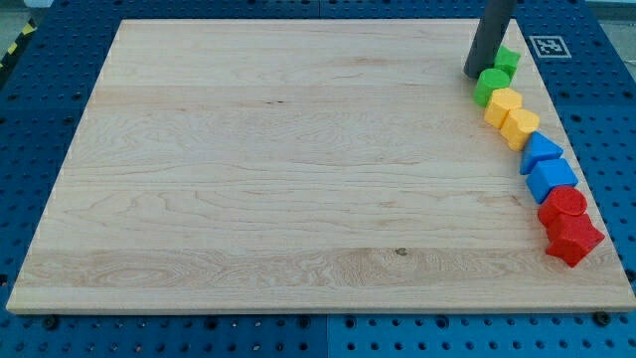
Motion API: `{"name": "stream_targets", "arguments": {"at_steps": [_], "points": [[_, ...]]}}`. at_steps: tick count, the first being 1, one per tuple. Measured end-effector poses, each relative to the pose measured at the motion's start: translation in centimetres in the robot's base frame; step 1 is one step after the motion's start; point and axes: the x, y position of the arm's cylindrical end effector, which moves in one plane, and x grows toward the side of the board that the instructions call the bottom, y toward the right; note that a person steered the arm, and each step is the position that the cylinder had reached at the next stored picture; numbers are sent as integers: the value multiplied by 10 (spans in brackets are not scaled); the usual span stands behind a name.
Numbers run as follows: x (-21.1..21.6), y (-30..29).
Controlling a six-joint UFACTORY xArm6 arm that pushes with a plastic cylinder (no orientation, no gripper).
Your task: Move your arm to the top of the green star
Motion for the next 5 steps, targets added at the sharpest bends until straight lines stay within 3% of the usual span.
{"name": "stream_targets", "arguments": {"at_steps": [2,4,5], "points": [[-6,-10],[-52,-24],[-67,21]]}}
